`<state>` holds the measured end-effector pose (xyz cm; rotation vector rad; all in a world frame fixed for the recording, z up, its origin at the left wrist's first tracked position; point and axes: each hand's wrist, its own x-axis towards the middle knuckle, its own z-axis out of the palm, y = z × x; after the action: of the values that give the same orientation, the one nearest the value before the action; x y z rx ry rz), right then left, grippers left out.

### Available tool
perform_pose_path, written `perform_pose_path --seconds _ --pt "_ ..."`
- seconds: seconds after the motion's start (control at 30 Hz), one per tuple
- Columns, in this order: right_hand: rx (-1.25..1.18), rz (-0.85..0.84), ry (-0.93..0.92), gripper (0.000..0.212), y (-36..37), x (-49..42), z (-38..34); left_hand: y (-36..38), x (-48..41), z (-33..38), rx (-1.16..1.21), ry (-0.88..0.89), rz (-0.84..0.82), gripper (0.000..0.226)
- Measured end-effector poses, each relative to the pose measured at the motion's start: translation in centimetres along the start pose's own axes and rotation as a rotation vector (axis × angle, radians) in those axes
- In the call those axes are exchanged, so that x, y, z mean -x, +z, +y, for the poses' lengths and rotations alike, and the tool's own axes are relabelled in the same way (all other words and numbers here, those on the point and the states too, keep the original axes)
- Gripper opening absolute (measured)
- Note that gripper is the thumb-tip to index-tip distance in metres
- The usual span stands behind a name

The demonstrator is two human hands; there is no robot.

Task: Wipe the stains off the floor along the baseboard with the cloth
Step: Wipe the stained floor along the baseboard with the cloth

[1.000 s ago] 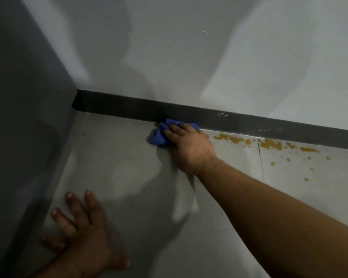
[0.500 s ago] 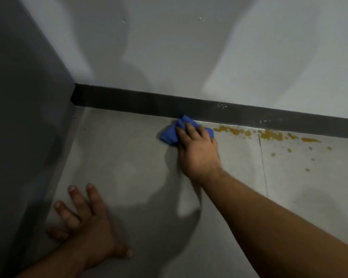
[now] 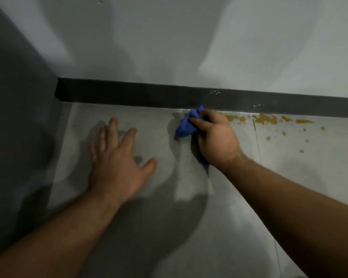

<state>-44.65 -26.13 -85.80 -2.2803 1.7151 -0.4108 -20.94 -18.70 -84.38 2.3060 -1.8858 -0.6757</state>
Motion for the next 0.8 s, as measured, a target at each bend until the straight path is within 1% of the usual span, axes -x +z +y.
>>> perform_pose_path --seconds 0.07,0.1,0.13,0.2,0.27,0.37,0.43,0.47,0.57,0.6,0.63,0.7,0.73,0.77,0.8 --pt "0.087 0.093 -0.097 0.037 -0.8 -0.6 -0.7 0.0 -3.3 1.5 0.162 -0.013 -0.074 0.098" --pt "0.115 0.134 -0.162 0.038 -1.1 -1.1 -1.1 0.6 -4.4 1.7 0.151 0.026 -0.103 0.097" --pt "0.137 0.166 -0.244 0.036 -1.3 -1.6 -1.5 1.5 -4.8 1.5 0.079 0.099 -0.108 0.095" --pt "0.227 0.178 -0.422 0.032 -1.2 -2.8 -1.9 3.4 -4.3 0.3 -0.092 0.273 -0.055 0.09" --pt "0.336 0.155 -0.507 0.03 -1.1 -4.0 -1.4 4.6 -3.4 -1.0 -0.168 0.351 0.019 0.088" --pt "0.458 0.141 -0.482 0.037 -1.0 -5.1 1.2 5.3 -3.8 -1.2 -0.176 0.373 0.051 0.09" --pt "0.446 0.176 -0.41 0.037 -0.6 -4.4 2.9 5.4 -3.9 -1.3 -0.207 0.362 0.038 0.094" --pt "0.411 0.2 -0.329 0.038 -0.3 -3.9 3.6 5.4 -3.9 -1.2 -0.222 0.353 0.033 0.096" --pt "0.231 0.192 0.004 0.046 0.9 -2.0 4.5 5.5 -3.7 -1.2 -0.23 0.344 0.039 0.097" --pt "0.168 0.221 0.064 0.043 1.1 -1.8 4.4 5.5 -3.7 -1.2 -0.219 0.346 0.047 0.097" --pt "0.119 0.258 0.074 0.042 1.3 -1.8 3.9 5.5 -3.8 -1.2 -0.21 0.353 0.055 0.096" --pt "0.064 0.301 -0.016 0.045 1.3 -2.4 2.2 5.6 -3.8 -1.3 -0.194 0.37 0.073 0.095" --pt "0.073 0.275 -0.075 0.046 1.4 -2.7 1.1 5.7 -3.8 -1.4 -0.187 0.376 0.085 0.094" --pt "0.109 0.203 -0.108 0.046 1.5 -3.0 0.2 5.8 -3.8 -1.4 -0.188 0.38 0.092 0.094" --pt "0.167 0.105 -0.104 0.046 1.8 -3.2 -0.5 5.8 -3.8 -1.5 -0.195 0.384 0.094 0.093"
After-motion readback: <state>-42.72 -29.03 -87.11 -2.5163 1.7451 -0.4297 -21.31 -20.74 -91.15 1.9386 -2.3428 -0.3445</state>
